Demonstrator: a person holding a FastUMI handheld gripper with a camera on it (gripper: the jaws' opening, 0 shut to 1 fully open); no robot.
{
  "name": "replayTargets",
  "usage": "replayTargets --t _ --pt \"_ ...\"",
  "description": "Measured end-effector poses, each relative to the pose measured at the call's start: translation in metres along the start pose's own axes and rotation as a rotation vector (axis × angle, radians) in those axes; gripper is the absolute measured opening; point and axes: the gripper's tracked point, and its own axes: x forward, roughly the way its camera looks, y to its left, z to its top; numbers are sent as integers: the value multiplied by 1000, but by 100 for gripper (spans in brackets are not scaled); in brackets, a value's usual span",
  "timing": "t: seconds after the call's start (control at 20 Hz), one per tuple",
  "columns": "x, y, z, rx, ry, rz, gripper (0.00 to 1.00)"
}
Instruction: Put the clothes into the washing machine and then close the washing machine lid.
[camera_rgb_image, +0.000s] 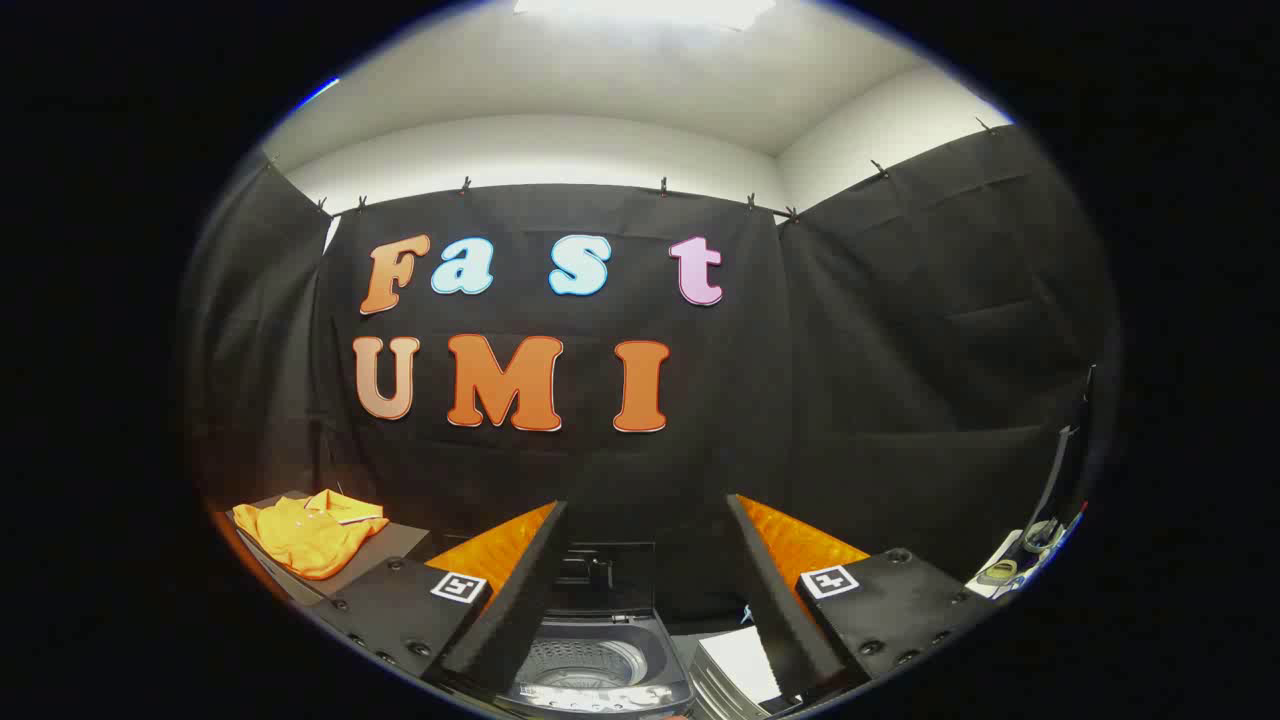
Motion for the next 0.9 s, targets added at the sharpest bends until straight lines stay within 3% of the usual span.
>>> replayTargets --t 0.9 --pt "0 5 1 -13 -3 2 98"
